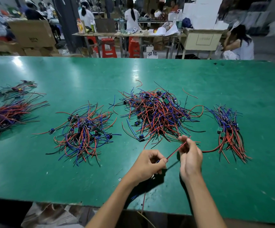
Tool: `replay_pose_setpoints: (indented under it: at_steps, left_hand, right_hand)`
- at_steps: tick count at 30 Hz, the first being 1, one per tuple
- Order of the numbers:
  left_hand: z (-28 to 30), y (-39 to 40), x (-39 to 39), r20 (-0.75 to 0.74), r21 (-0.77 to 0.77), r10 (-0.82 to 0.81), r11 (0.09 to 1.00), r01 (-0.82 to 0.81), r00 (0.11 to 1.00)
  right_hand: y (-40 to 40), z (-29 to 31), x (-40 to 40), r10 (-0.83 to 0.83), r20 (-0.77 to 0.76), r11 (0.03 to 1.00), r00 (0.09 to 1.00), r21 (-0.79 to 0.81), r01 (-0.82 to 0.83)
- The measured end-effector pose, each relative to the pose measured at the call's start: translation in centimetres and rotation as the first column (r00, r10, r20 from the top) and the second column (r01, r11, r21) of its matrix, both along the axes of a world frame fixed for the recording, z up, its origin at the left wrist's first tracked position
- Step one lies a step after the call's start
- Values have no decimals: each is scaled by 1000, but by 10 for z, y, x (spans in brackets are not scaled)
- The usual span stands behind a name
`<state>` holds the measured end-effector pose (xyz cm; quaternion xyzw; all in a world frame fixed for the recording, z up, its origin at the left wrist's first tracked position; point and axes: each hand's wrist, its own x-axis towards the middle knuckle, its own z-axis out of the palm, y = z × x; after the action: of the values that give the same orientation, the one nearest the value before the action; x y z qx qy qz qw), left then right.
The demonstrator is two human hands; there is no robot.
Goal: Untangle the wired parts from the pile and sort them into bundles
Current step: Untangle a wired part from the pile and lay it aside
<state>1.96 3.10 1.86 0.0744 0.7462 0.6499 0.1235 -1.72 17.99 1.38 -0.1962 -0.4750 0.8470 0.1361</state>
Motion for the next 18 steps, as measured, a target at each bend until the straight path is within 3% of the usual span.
replay_pose_setpoints:
  at_steps: [3, 6, 8, 10, 12, 14, 18]
  left_hand:
    - [3, -1, 1, 25, 50, 2, 999, -4, 1000]
    - [8, -3, 4, 70, 279, 114, 952, -129, 991]
    - [12, -3, 3, 164, 508, 216, 818, -270, 963]
    - [16, -2, -1, 311, 682, 263, 608, -407, 913]
    - [19, 1, -4, 400, 710, 289, 503, -493, 870]
    - [19, 7, -4, 432, 691, 299, 497, -525, 851]
    - [17, 20, 3, 406, 645, 308, 571, -508, 860]
  right_hand:
    - [5, 0, 1, 17, -24, 998, 1000, -65, -19]
    - [7, -2, 5, 137, -81, 991, 987, 2, -137]
    - [1, -6, 10, 229, -108, 913, 967, 369, -175]
    - [-9, -11, 17, 369, -144, 699, 918, 694, -172]
    - [-16, -11, 20, 462, -157, 586, 873, 793, -168]
    - [-16, -8, 21, 479, -165, 616, 862, 763, -196]
    - [-8, -6, 22, 406, -216, 811, 888, 533, -241]
